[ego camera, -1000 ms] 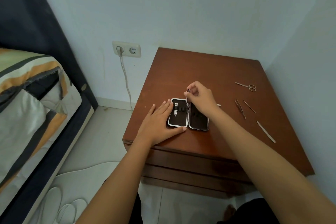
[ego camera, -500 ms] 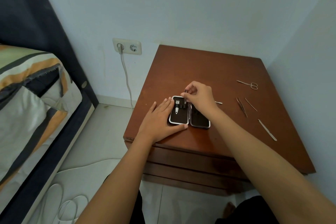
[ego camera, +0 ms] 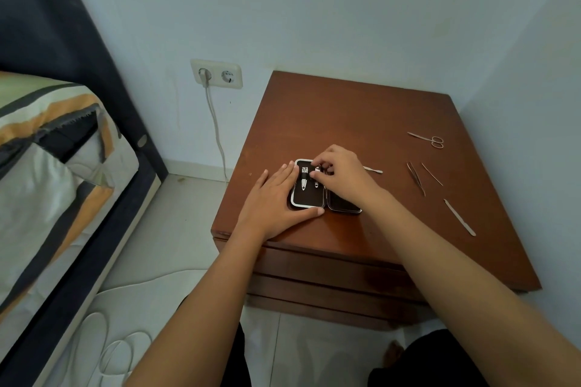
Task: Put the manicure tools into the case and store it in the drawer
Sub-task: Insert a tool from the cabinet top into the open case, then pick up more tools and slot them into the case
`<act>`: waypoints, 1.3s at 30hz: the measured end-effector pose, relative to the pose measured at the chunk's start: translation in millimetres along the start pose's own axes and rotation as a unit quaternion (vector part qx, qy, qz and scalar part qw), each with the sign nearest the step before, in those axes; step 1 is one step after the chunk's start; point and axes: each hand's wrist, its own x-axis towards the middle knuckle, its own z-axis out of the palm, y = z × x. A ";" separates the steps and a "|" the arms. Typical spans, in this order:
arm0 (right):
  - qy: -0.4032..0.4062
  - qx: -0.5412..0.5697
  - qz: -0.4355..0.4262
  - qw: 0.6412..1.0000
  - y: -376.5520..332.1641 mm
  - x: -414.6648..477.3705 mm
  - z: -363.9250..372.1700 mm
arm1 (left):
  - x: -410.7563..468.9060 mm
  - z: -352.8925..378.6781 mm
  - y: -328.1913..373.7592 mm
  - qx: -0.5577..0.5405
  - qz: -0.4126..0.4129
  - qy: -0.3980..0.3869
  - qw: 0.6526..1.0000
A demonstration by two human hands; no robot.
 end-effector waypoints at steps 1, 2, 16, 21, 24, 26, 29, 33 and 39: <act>-0.002 -0.004 -0.012 1.000 0.3 -3.7 0.3 | -0.2 0.4 -0.1 -0.001 -0.001 0.003 1.000; -0.002 -0.005 -0.020 1.000 1.1 -6.7 0.2 | -0.1 0.6 0.1 -0.002 -0.002 0.005 1.000; 0.130 -0.052 0.199 0.970 124.8 -0.5 -94.7 | 1.6 1.4 -3.3 0.002 -0.004 0.010 1.000; 0.077 -0.086 0.240 0.964 163.0 -4.6 -112.0 | 2.3 -0.8 0.2 -0.004 -0.006 0.022 1.000; 0.122 -0.077 0.222 0.964 165.3 -8.3 -109.4 | 2.0 -1.7 0.9 -0.001 -0.009 0.020 1.000; 0.170 -0.069 0.212 0.960 164.1 -11.6 -107.8 | 1.5 -2.1 1.3 0.003 -0.011 0.017 1.000; 0.220 -0.045 0.223 0.949 161.9 -17.1 -109.0 | 1.4 -2.7 2.5 0.003 -0.013 0.017 1.000; 0.222 0.018 0.256 0.941 158.7 -23.8 -111.0 | 1.2 -3.1 3.1 0.006 -0.017 0.014 1.000; 0.188 0.040 0.287 0.938 160.8 -27.8 -118.5 | 2.3 -2.7 2.0 0.009 -0.019 0.011 1.000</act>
